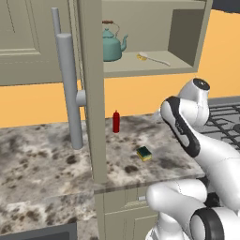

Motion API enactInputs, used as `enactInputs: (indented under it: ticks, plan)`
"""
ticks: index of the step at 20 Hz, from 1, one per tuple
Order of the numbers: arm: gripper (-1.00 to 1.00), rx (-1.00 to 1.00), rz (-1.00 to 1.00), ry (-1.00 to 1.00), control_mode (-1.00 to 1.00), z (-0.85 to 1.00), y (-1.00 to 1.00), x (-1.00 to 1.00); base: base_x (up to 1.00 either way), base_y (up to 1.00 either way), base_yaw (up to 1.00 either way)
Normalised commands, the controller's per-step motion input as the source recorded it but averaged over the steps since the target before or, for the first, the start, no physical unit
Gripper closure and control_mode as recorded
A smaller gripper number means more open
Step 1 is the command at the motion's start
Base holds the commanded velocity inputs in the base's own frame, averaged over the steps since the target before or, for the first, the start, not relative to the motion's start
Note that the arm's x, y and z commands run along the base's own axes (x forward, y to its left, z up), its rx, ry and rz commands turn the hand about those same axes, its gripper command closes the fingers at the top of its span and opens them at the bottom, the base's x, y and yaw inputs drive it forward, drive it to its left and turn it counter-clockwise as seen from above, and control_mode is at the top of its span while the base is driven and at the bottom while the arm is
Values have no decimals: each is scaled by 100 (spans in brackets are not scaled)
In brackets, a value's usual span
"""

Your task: Pick the sponge and dish brush from the cabinet and place them on the counter.

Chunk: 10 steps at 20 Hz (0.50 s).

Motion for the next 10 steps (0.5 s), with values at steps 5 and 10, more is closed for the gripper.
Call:
enactInputs:
  ticks: [5, 10]
  plan:
    - [-100, 2, 2, 3, -100, 47, 0, -1, 0, 0, 0]
    - [-100, -5, 4, -5, -100, 31, 0, -6, 0, 0, 0]
